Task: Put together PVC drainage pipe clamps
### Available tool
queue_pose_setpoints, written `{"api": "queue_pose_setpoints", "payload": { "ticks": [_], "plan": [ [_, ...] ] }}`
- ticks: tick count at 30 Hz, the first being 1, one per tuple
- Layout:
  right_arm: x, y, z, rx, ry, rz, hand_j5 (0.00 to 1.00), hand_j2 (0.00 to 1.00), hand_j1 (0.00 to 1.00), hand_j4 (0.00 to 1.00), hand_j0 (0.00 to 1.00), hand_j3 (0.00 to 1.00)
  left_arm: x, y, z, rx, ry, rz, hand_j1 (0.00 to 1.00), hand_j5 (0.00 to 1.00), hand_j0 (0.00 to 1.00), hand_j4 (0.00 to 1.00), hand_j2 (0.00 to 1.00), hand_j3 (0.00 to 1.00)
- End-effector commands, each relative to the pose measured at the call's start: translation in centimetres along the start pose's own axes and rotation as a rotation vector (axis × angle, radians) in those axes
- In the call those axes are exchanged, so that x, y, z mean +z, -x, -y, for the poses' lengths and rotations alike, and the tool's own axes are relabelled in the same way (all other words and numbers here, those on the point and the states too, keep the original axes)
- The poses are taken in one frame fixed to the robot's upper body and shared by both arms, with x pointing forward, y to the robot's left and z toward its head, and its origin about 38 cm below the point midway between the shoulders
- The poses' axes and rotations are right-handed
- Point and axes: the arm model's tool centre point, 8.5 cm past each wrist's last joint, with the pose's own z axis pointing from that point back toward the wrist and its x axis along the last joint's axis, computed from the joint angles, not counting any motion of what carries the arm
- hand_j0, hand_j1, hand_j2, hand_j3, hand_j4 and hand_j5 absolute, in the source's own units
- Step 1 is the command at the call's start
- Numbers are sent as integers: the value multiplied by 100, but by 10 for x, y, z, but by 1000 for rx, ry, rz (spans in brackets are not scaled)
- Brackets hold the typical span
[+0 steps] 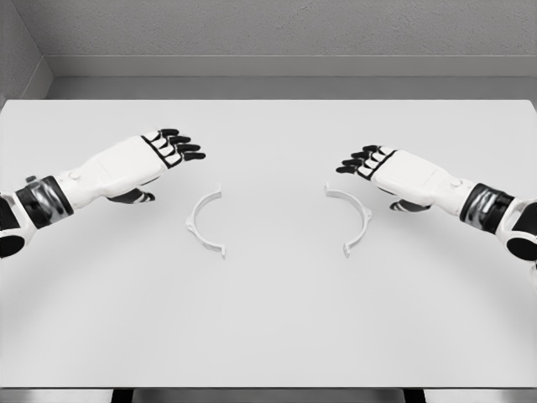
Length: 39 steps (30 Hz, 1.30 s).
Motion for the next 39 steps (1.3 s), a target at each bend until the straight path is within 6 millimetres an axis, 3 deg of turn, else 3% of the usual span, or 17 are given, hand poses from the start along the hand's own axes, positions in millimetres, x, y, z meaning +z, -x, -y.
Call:
{"api": "queue_pose_setpoints", "payload": {
  "ticks": [1,5,9,16,26,33,39],
  "plan": [
    [-5,-2,-4,-13,4,2,100,100,100,100,100,100,-5,-12,-11,-23,-25,39,100,100,100,100,100,100],
    [-7,-4,-7,-17,-8,6,100,100,100,100,100,100,2,-18,-18,-41,-34,52,100,100,100,100,100,100],
    [-7,-5,-10,-17,-16,10,100,100,100,100,100,100,17,-17,-13,-40,-19,34,100,100,100,100,100,100],
    [-8,-10,-13,-20,-22,24,100,100,100,100,100,100,21,-22,2,-8,6,32,100,100,100,100,100,100],
    [-18,-18,-13,-26,-14,47,100,100,100,100,100,100,13,-25,12,22,4,35,100,100,100,100,100,100],
    [-27,-27,-14,-35,-10,69,100,100,100,100,100,100,10,-16,26,59,18,4,100,100,100,100,100,100],
    [-29,-25,-9,-19,-8,65,100,100,100,100,100,100,4,-18,34,78,26,5,100,100,100,100,100,100]
  ]
}}
